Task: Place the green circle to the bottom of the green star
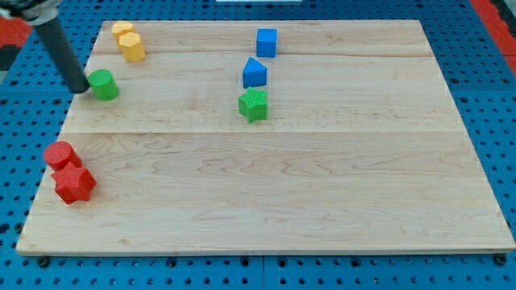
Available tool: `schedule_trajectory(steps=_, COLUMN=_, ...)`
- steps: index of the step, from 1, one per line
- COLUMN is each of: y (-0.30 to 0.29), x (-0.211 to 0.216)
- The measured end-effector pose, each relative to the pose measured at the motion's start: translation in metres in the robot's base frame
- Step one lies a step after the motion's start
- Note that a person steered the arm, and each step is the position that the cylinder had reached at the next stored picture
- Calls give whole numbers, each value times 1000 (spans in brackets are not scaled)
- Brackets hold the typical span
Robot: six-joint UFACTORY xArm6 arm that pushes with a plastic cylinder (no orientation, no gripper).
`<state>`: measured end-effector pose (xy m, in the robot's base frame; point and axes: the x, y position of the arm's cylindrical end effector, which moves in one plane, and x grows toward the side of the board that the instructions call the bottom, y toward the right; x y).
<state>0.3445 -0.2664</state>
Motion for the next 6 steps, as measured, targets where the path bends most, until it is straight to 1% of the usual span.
schedule_trajectory(steps=1, y=40, x=-13)
schedule_trajectory(steps=2, y=101, x=35)
schedule_trajectory(steps=4, y=209, x=68)
schedule_trajectory(steps=5, y=229, x=98)
schedule_trajectory(steps=6, y=224, x=110)
